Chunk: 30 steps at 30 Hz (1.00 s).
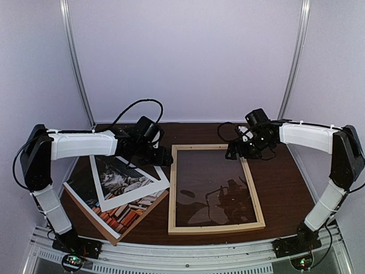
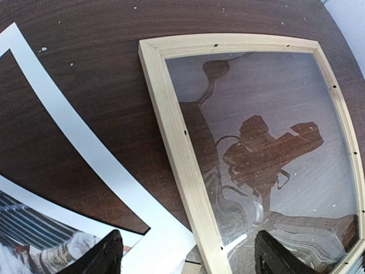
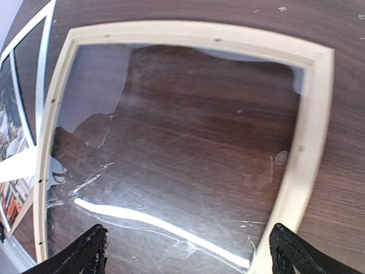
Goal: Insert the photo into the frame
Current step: Place the glass panel in the frame body, then move the frame body to the center of the board.
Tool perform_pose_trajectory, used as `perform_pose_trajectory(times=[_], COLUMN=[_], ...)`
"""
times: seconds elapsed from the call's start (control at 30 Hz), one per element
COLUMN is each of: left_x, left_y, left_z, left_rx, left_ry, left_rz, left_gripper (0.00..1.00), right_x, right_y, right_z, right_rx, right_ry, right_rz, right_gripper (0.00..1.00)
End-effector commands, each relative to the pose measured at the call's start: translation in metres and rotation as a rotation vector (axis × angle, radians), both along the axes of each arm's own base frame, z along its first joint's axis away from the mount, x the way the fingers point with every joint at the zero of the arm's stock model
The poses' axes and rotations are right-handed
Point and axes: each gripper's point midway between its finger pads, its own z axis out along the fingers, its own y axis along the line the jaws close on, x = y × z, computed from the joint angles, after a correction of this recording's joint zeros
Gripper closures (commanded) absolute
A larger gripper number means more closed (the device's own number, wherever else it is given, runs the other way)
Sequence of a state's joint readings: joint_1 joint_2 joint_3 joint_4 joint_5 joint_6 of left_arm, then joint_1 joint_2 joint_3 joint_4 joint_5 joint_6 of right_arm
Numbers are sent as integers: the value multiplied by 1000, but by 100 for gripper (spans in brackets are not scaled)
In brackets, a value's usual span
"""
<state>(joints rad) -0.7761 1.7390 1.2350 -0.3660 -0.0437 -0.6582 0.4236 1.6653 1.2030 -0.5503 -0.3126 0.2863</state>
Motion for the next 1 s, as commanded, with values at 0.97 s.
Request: perform_pose_trajectory(times=[0.97], left_x=[1], left_y=[6], left_z=[-45], left_rx=[211], left_ry=[55], left_rz=[-96], left_gripper=[24], right_x=[-30], right_y=[-72], right_z=[-65], right_rx=[-225], right_ry=[141], right_rz=[-76], right_gripper=[39])
